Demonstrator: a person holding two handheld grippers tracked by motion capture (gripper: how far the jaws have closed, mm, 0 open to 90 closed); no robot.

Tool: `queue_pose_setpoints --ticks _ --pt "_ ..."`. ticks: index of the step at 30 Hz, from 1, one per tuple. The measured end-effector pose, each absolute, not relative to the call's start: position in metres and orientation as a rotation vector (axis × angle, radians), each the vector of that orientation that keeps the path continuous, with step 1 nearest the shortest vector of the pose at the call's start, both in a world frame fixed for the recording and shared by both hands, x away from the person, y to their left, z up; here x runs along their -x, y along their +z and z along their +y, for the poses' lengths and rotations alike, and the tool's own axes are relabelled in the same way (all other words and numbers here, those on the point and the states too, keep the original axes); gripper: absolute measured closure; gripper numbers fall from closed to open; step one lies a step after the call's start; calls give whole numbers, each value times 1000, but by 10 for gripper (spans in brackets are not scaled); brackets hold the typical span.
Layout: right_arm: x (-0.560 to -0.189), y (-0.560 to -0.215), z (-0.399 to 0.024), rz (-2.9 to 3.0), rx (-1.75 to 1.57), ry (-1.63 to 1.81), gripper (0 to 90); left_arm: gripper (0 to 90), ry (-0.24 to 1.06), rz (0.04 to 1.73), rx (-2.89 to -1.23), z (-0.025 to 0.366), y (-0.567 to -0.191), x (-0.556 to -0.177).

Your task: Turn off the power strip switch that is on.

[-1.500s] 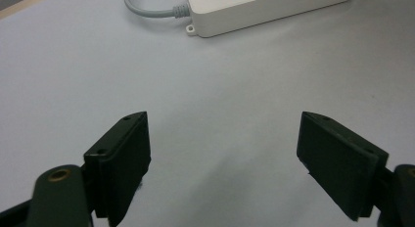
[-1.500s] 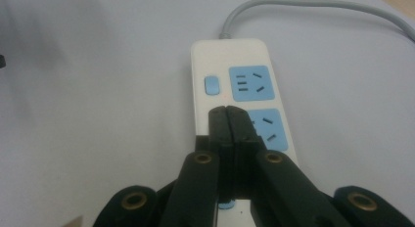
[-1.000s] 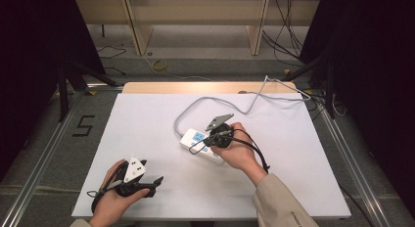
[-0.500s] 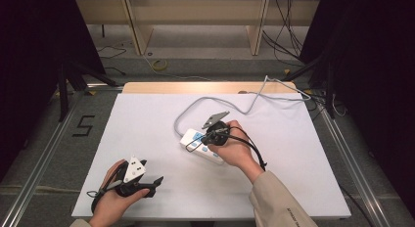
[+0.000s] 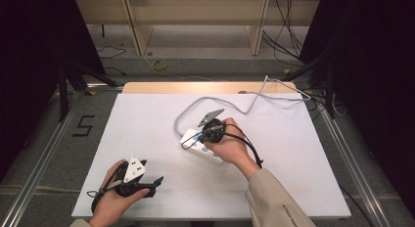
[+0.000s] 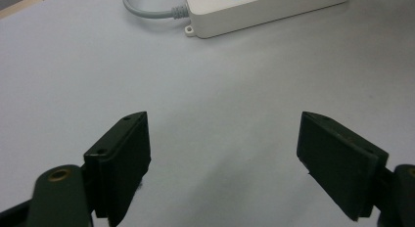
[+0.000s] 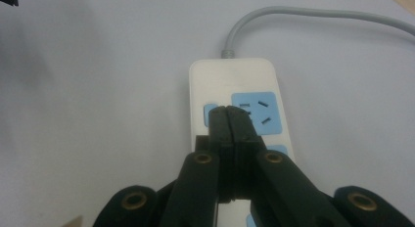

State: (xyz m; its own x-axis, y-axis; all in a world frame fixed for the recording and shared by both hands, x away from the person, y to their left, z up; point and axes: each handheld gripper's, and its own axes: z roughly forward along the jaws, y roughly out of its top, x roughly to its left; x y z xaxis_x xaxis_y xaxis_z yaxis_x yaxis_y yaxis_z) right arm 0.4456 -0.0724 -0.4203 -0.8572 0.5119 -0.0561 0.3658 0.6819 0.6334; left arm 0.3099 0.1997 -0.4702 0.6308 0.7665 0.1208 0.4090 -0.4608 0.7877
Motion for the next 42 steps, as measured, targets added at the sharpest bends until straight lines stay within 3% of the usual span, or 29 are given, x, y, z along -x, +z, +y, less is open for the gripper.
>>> queue_pose_setpoints --ticks 42 --pt "-465 -443 -41 2733 -725 821 900 200 605 908 -2102 198 -470 -310"
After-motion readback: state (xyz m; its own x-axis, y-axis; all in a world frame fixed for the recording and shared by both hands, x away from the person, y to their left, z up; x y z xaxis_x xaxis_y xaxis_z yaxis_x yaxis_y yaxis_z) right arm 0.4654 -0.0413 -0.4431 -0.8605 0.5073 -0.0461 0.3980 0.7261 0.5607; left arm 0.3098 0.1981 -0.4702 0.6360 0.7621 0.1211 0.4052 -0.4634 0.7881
